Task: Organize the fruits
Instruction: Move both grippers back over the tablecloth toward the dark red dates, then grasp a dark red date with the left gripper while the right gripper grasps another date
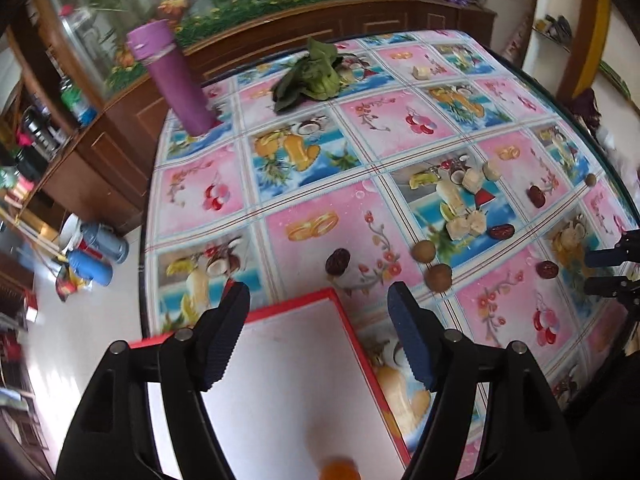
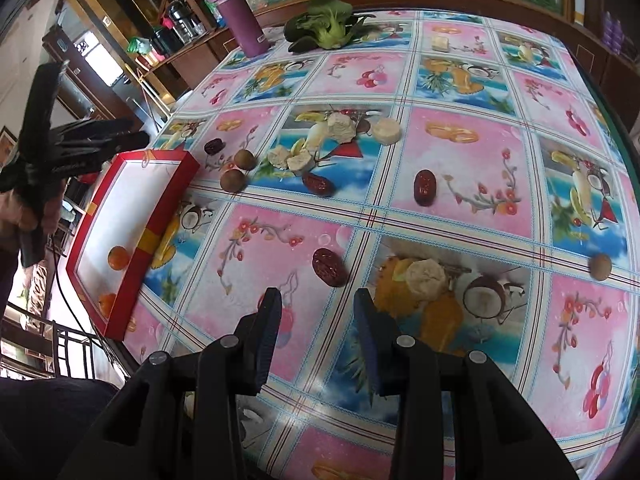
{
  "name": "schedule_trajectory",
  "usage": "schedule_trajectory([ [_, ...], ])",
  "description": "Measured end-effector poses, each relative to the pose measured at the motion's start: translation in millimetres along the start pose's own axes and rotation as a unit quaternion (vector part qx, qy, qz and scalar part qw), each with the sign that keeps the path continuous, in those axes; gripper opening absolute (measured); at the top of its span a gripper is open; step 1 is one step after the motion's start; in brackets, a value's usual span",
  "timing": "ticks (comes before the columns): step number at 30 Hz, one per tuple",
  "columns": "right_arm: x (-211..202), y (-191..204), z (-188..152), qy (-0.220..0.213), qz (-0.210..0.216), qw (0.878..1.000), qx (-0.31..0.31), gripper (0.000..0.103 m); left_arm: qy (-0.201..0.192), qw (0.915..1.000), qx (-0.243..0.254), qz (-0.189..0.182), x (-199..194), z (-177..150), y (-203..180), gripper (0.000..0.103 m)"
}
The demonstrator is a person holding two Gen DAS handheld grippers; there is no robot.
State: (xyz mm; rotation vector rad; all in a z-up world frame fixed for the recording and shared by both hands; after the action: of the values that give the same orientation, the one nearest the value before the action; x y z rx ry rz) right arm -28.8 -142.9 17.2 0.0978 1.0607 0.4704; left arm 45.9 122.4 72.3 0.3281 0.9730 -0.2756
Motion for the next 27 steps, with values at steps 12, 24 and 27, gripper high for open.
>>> schedule_trajectory([
  [12, 14.8, -0.1, 7.9, 0.017, -0.017, 1.0, -0.002, 0.037, 0.048, 0.9961, 0.047, -0.057, 72.5, 13.2, 1.2, 0.068],
  [24, 31.8, 3.4, 15.7, 0.033, -0.03, 0.999, -0.004, 0.037, 0.095, 0.9867, 0.076, -0.108, 102.4, 11.3, -2.5, 0.03],
  [27, 33.4, -0.4, 16.2, 0.035, -0.034, 0.999, 0.003, 0.037, 0.095, 0.9839, 0.088, -0.123, 104.0, 9.1, -8.8, 0.025],
])
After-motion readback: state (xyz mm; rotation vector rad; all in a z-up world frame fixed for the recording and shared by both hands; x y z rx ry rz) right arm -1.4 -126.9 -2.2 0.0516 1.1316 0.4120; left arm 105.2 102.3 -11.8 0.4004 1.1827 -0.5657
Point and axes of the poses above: each gripper's, at about its wrist camera, not at the fingertips, and x roughly the way its jaws point, y to its left, z to its top, the point moved 3 cm from there along x, roughly the way its jaws point, and after that the axes turned 3 degrees about -y, right-handed, at the moved point
